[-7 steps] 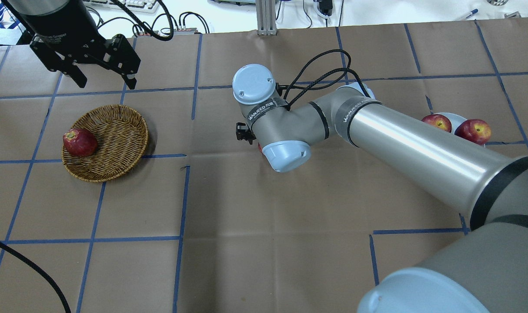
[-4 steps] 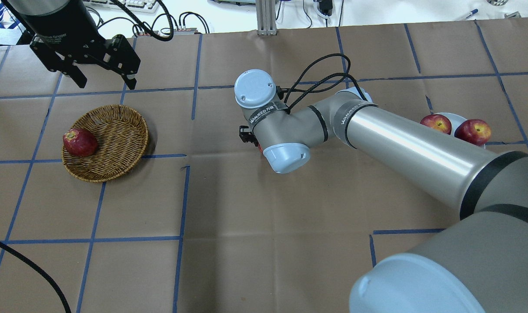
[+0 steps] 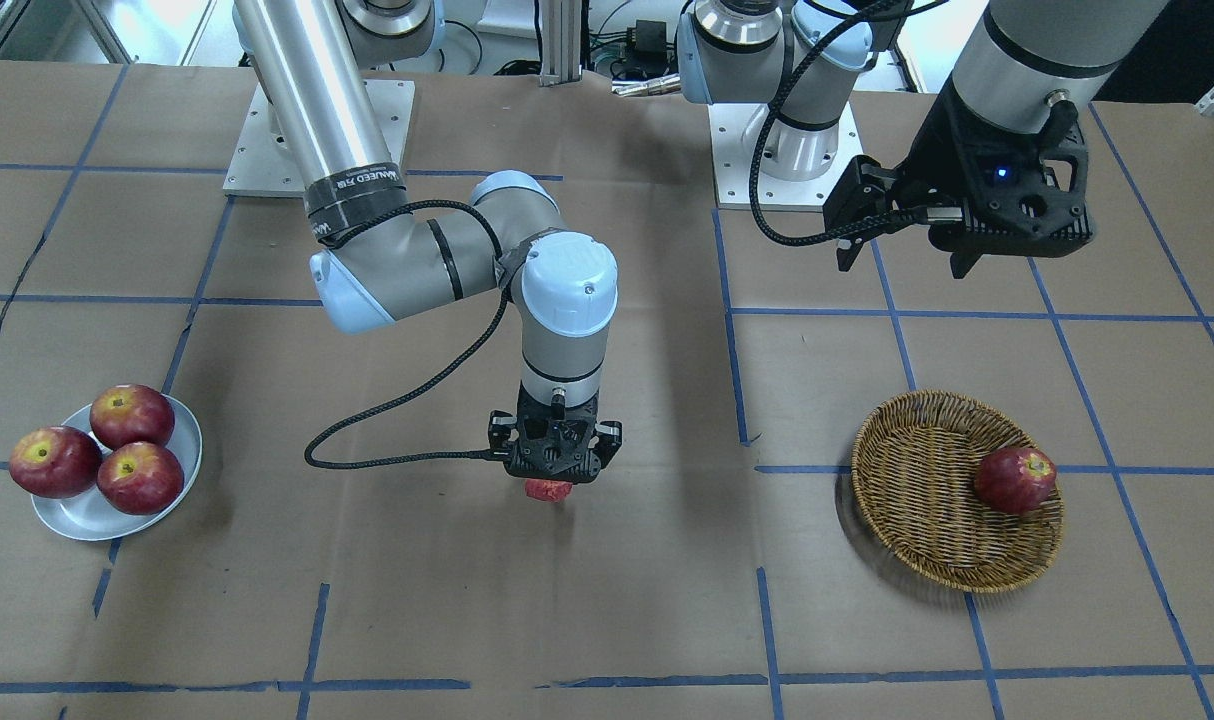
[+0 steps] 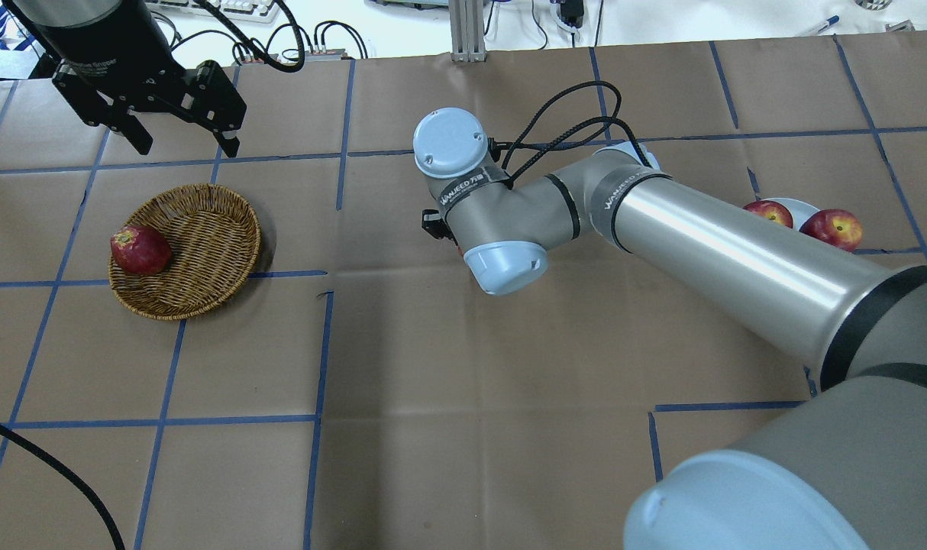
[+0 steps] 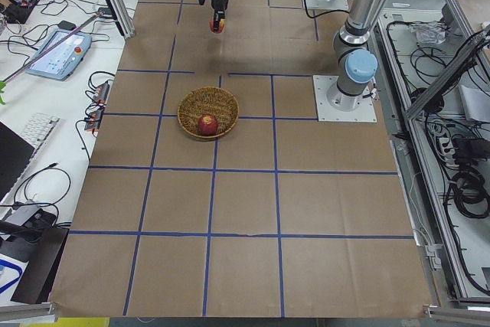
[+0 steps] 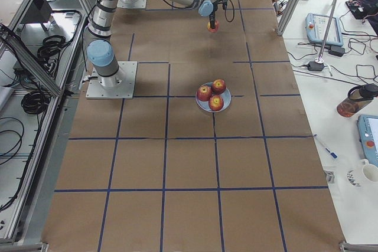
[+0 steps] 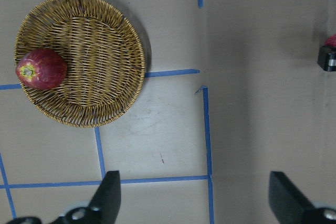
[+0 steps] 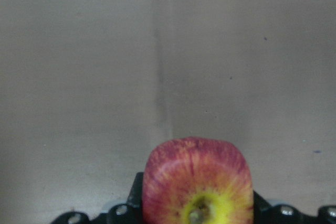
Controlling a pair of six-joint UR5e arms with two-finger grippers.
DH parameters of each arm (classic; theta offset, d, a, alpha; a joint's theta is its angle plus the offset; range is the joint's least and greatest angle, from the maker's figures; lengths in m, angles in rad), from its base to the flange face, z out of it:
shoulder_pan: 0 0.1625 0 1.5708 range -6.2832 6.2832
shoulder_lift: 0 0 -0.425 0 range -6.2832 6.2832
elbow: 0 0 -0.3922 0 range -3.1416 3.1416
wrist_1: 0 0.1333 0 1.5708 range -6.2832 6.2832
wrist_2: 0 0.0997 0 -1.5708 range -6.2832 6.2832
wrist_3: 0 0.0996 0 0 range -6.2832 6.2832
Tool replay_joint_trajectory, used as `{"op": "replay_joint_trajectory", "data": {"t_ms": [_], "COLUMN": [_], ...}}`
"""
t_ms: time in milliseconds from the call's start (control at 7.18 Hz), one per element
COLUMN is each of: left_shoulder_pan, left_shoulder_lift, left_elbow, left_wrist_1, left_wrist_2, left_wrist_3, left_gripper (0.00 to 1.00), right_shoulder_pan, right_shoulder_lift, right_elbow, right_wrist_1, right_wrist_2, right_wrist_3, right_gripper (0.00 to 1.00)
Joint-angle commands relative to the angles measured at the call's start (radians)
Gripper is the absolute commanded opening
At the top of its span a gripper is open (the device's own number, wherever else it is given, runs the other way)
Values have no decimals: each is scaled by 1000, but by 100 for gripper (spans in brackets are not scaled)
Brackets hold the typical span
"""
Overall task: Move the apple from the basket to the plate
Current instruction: 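Carry the held apple with the right gripper over the white plate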
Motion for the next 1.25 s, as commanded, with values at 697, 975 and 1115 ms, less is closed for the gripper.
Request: {"op": "replay_joint_trajectory", "data": {"t_ms": [697, 975, 1115], "left_shoulder_pan": [0, 0, 0], "left_shoulder_lift": [9, 11, 11], "left_elbow": [-18, -18, -18], "left_wrist_1": [1, 1, 1], "left_wrist_2": [0, 0, 0], "left_wrist_3": [-2, 0, 0], "left_gripper": [99, 99, 99], "right_shoulder_pan": [-603, -732, -780], "right_shoulder_lift": [-306, -300, -292], "right_elbow": [-13, 45, 78], "right_wrist_1": [400, 385, 359], "right_wrist_2": [14, 72, 103], "right_wrist_3": [-750, -889, -933], "right_gripper": [51, 51, 51]}}
